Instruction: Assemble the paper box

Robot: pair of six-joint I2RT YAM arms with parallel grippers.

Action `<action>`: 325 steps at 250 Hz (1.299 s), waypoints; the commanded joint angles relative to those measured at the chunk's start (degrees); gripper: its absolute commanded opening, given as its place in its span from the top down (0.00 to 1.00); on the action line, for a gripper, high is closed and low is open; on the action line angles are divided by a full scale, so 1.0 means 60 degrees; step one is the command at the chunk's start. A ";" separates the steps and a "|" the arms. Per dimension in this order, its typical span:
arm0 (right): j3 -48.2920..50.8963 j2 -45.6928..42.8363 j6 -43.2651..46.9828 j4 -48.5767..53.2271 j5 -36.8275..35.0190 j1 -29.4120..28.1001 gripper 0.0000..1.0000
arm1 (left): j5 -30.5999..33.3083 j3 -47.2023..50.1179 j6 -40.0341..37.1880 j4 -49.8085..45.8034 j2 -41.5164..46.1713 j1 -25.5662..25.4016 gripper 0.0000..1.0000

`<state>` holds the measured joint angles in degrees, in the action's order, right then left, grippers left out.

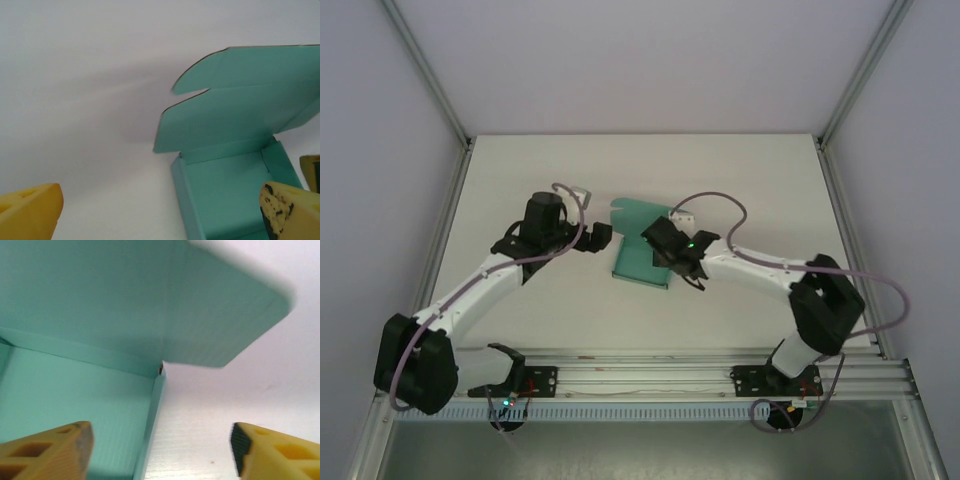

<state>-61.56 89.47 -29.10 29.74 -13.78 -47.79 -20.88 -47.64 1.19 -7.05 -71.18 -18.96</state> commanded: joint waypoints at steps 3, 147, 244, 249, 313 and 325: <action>0.0005 -0.0898 0.2344 -0.0546 0.0432 0.0684 0.17 | -0.1476 -0.1240 -0.1937 -0.0509 -0.0838 0.0121 0.00; -0.0925 -0.0882 0.9134 0.0689 0.4981 0.2604 0.07 | -0.3922 -0.5542 -0.7289 -0.5160 -0.4453 0.0169 0.00; -0.1360 0.0149 0.9701 0.0756 0.4976 0.3013 0.12 | -0.3148 -0.8442 -0.8336 -0.7898 -0.6985 0.0163 0.15; -0.1410 0.0213 0.9706 0.0757 0.5008 0.3033 0.13 | -0.3147 -0.8549 -0.8342 -0.7981 -0.7078 0.0161 0.17; -0.1925 0.0743 0.9703 0.0937 0.5169 0.3144 0.55 | -0.3181 -0.8890 -0.8205 -0.8123 -0.7361 0.0169 0.62; -0.1991 0.0816 0.9657 0.0991 0.5110 0.3144 0.70 | -0.3092 -0.8906 -0.8047 -0.8061 -0.7335 0.0158 0.89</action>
<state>-71.35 93.12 29.02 33.69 16.82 -29.41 -39.99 -99.31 -47.48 -53.63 -115.85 -18.26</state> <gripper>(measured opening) 0.457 0.378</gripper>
